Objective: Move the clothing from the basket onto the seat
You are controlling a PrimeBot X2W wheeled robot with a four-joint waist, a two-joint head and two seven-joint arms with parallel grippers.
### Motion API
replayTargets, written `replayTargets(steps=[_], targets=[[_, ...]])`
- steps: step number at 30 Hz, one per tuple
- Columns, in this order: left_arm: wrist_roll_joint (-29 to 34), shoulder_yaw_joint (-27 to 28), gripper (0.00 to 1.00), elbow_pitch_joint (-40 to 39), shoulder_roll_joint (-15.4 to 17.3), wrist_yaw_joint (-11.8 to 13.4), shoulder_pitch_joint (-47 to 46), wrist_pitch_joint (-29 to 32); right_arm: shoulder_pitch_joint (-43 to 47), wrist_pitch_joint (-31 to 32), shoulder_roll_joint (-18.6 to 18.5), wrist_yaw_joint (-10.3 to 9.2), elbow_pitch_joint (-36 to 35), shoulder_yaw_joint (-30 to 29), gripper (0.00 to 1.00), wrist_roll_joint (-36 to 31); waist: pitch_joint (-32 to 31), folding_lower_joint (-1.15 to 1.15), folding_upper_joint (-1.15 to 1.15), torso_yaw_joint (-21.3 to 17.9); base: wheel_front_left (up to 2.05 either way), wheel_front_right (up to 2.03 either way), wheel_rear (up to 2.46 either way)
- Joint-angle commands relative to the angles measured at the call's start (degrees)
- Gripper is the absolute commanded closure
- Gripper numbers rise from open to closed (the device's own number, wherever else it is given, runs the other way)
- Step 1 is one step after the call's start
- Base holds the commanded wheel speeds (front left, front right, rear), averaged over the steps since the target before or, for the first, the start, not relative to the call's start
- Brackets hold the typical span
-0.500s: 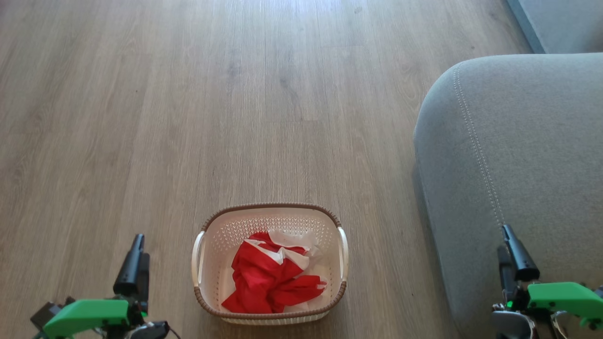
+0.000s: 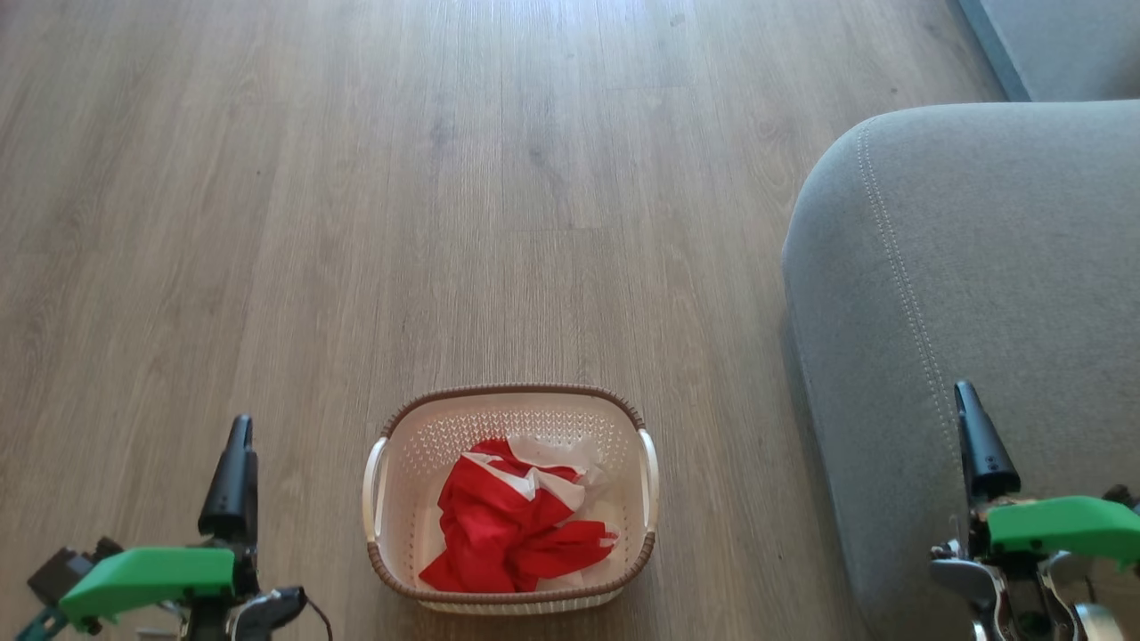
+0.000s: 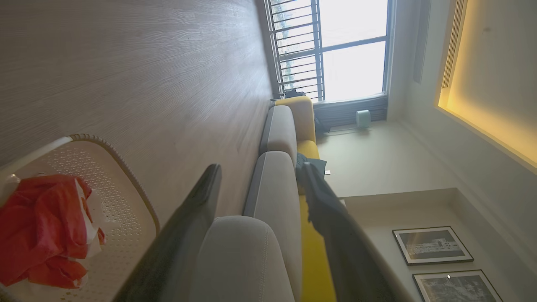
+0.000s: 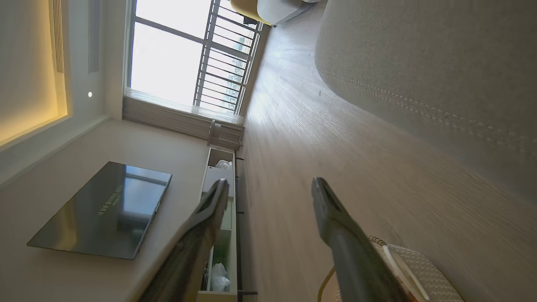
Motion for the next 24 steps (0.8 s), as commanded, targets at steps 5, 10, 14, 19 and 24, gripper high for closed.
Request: replayTargets(steps=[5, 10, 14, 19, 24], targets=[[4.4, 1.4, 0.00, -4.1, 0.4, -0.2, -3.8, -1.3, -3.9, -1.3, -0.4, 0.00, -4.4, 2.3, 0.00, -7.6, 0.0, 0.00, 0.00, 0.1, 0.00, 0.00, 0.00], [9.2, 1.4, 0.00, -7.2, 0.5, 0.0, -4.2, -2.1, -4.3, -2.1, -0.5, 0.00, -6.4, 3.4, 0.00, -13.7, -0.2, 0.00, 0.00, 0.3, 0.00, 0.00, 0.00], [12.1, 0.8, 0.00, -9.8, 0.5, 1.6, -4.3, -2.8, -4.5, -2.8, -0.5, 0.00, -7.6, 4.1, 0.00, -18.1, -0.4, 0.00, 0.00, 0.4, 0.00, 0.00, 0.00], [15.9, -0.6, 0.00, -13.0, 0.5, 3.3, -4.5, -3.6, -5.0, -3.6, -0.5, 0.01, -9.0, 5.3, 0.00, -23.3, -0.6, 0.00, 0.00, 0.6, 0.00, 0.00, 0.00], [20.1, -1.9, 0.00, -15.9, 0.5, 4.6, -4.6, -4.5, -5.3, -4.5, -0.6, 0.01, -10.2, 6.2, 0.00, -28.3, -0.9, 0.00, 0.00, 0.7, 0.00, 0.00, 0.00]])
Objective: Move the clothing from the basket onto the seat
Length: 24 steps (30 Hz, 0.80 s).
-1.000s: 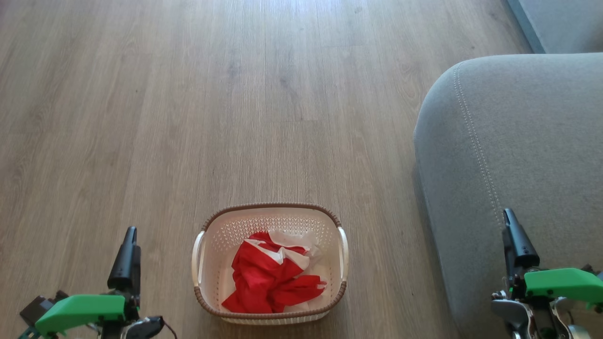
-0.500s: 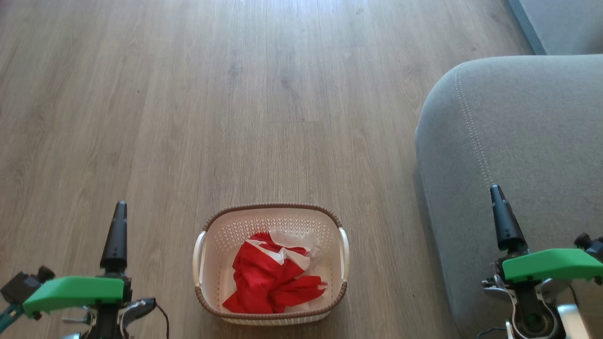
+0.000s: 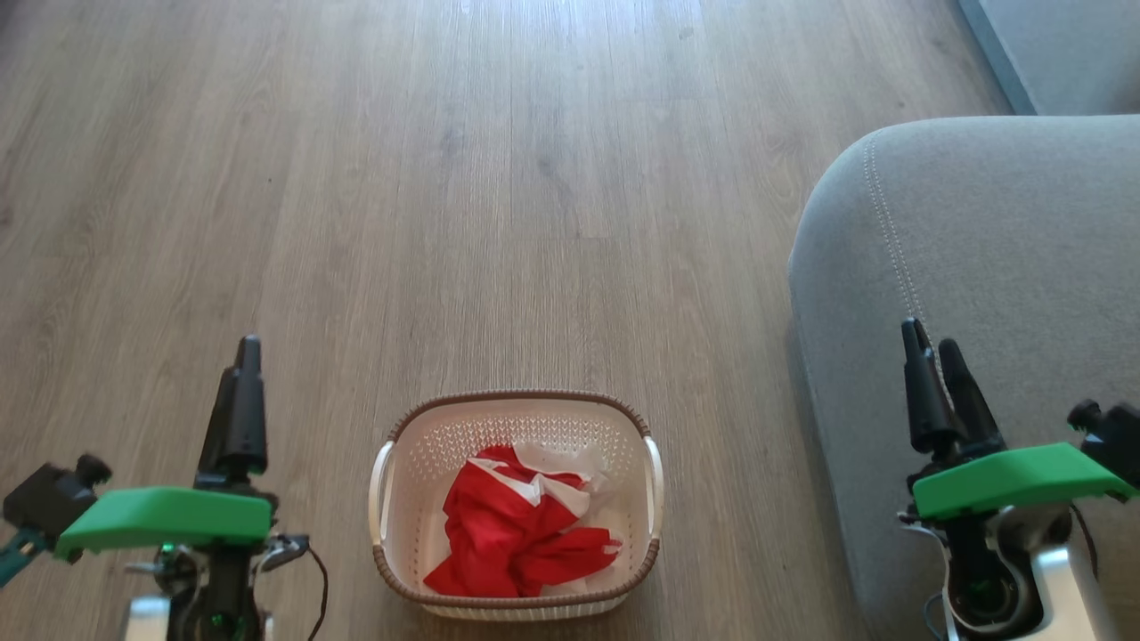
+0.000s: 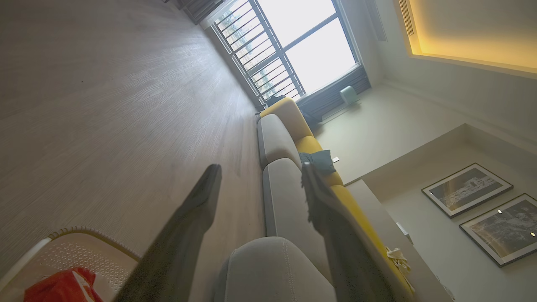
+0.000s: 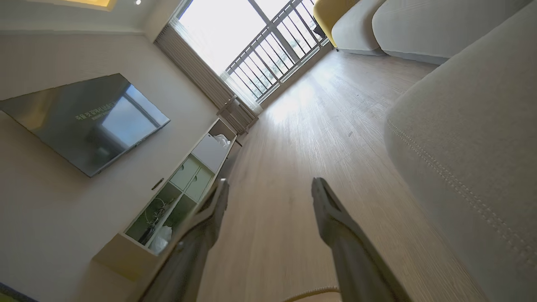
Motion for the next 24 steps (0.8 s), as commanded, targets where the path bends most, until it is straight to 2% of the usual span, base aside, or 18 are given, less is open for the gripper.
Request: replayTargets(steps=[1, 6, 13, 21, 24], targets=[[3.2, 0.1, 0.00, -3.4, 0.5, 0.4, -3.5, -0.8, -3.3, -0.8, -0.5, 0.01, -2.9, 1.1, 0.00, -2.9, -0.1, 0.00, 0.00, 0.0, 0.00, 0.00, 0.00], [7.6, -3.5, 0.00, -5.1, 0.6, 1.7, -3.1, -1.6, -3.4, -1.7, -0.6, 0.01, -3.9, 2.0, 0.00, -7.4, -0.6, 0.00, 0.00, 0.1, 0.00, 0.00, 0.00], [15.7, -6.9, 0.00, -6.3, 0.6, 2.0, -3.0, -2.8, -3.1, -2.8, -1.2, 0.01, -4.6, 3.5, 0.00, -13.4, -0.7, 0.00, 0.00, 0.1, 0.00, 0.00, 0.00], [29.5, -13.2, 0.00, -4.6, 0.6, 6.2, -3.0, -4.1, -3.3, -4.2, -1.7, 0.01, -4.4, 4.9, 0.00, -20.4, -0.7, 0.00, 0.00, -0.1, 0.00, 0.00, 0.00], [32.3, -14.9, 0.00, -3.8, 0.7, 7.6, -3.2, -4.4, -3.3, -4.5, -1.7, 0.01, -4.6, 5.2, 0.00, -21.9, -0.7, 0.00, 0.00, -0.2, 0.00, 0.00, 0.00]])
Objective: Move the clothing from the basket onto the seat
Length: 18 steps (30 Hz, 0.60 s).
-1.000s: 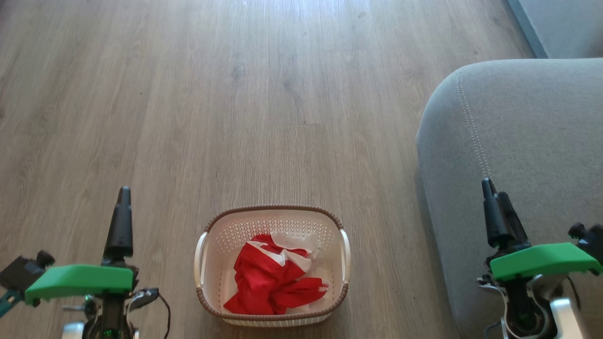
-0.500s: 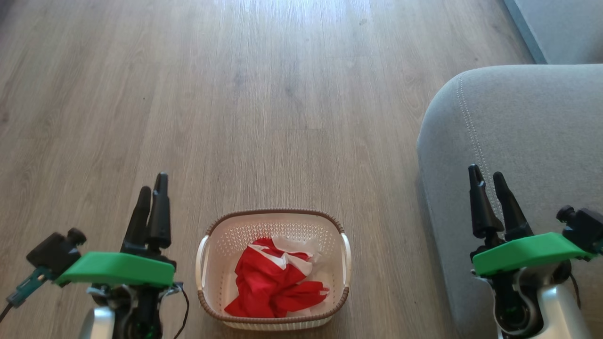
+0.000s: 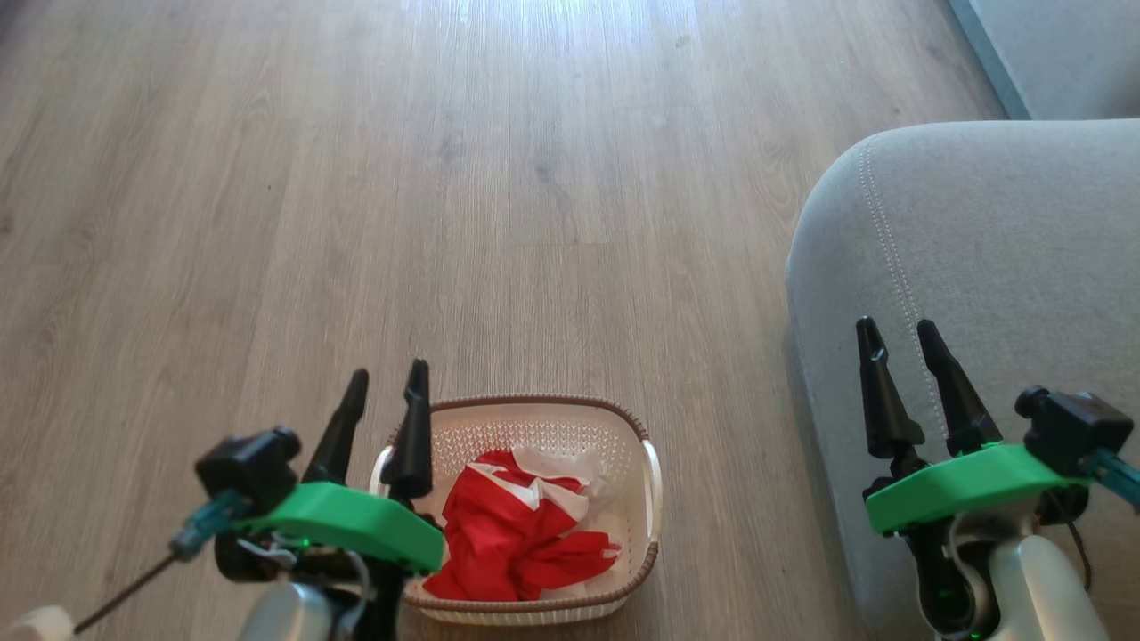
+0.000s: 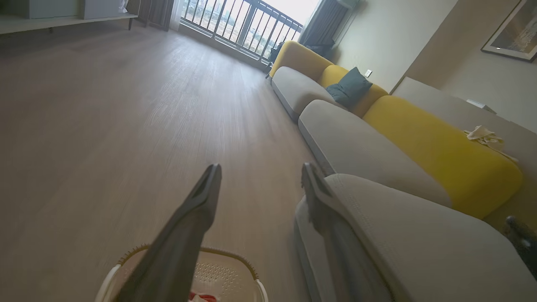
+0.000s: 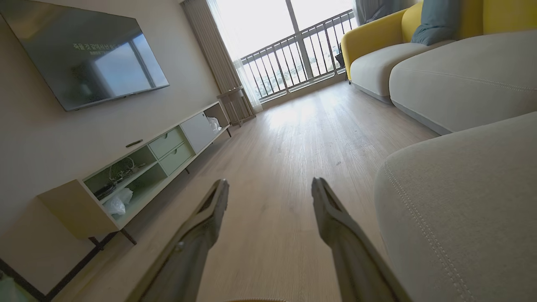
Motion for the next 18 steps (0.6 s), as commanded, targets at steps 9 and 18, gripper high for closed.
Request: replayTargets(steps=[9, 18], targets=[[8.9, -1.4, 0.00, 0.9, 0.7, 8.3, -3.8, -2.2, -3.5, -2.2, -1.1, 0.01, -0.4, 2.6, 0.00, -6.1, 0.1, 0.00, 0.00, 0.1, 0.00, 0.00, 0.00], [16.5, -3.2, 0.00, -2.7, 2.2, 21.9, -5.0, -3.8, -4.3, -3.9, -1.3, 0.01, -0.8, 3.7, 0.00, -13.5, 0.4, 0.00, 0.00, 0.5, 0.00, 0.00, 0.00]])
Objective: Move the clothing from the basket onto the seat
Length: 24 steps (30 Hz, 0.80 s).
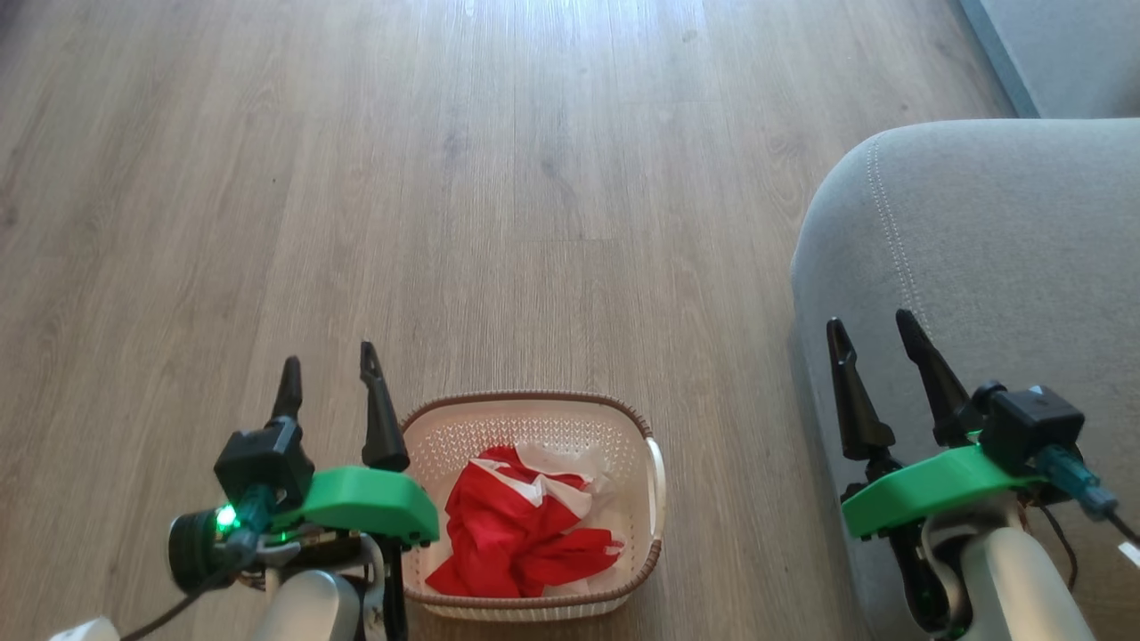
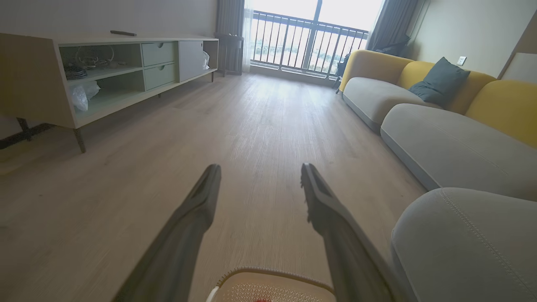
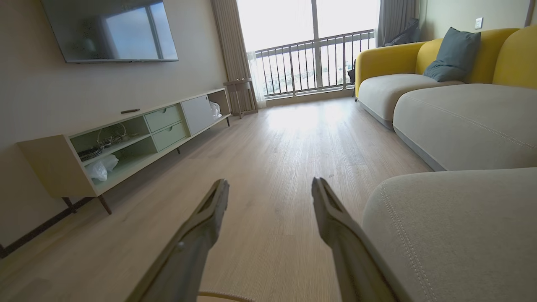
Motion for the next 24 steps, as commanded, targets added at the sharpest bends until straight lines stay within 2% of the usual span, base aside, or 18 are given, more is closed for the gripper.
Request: replayTargets(steps=[1, 5, 14, 20, 24], targets=[[2.0, 0.9, 0.00, -2.5, 0.6, 1.2, -3.1, -0.8, -3.1, -1.1, -0.5, 0.01, -2.2, 1.4, 0.00, -1.8, 0.0, 0.00, 0.00, 0.1, 0.00, 0.00, 0.00], [3.6, -0.9, 0.00, -2.6, 1.3, 2.7, -3.2, -1.5, -3.4, -1.7, -0.5, 0.01, -2.7, 1.7, 0.00, -4.6, -0.1, 0.00, 0.00, 0.2, 0.00, 0.00, 0.00], [7.3, -3.5, 0.00, 2.6, 0.9, -0.3, -3.2, -3.0, -3.2, -3.3, -0.3, 0.01, -1.7, 2.4, 0.00, -9.2, -0.2, 0.00, 0.00, -0.1, 0.00, 0.00, 0.00], [11.2, -3.1, 0.00, 5.2, 0.1, -0.1, -3.3, -4.0, -3.0, -4.3, -0.2, 0.01, 0.7, 2.6, 0.00, -10.9, -0.1, 0.00, 0.00, -0.3, 0.00, 0.00, 0.00], [12.9, -2.4, 0.00, 4.9, -0.3, 1.1, -2.9, -4.5, -2.8, -4.8, -0.1, 0.01, 1.6, 2.3, 0.00, -12.0, 0.0, 0.00, 0.00, -0.3, 0.00, 0.00, 0.00]])
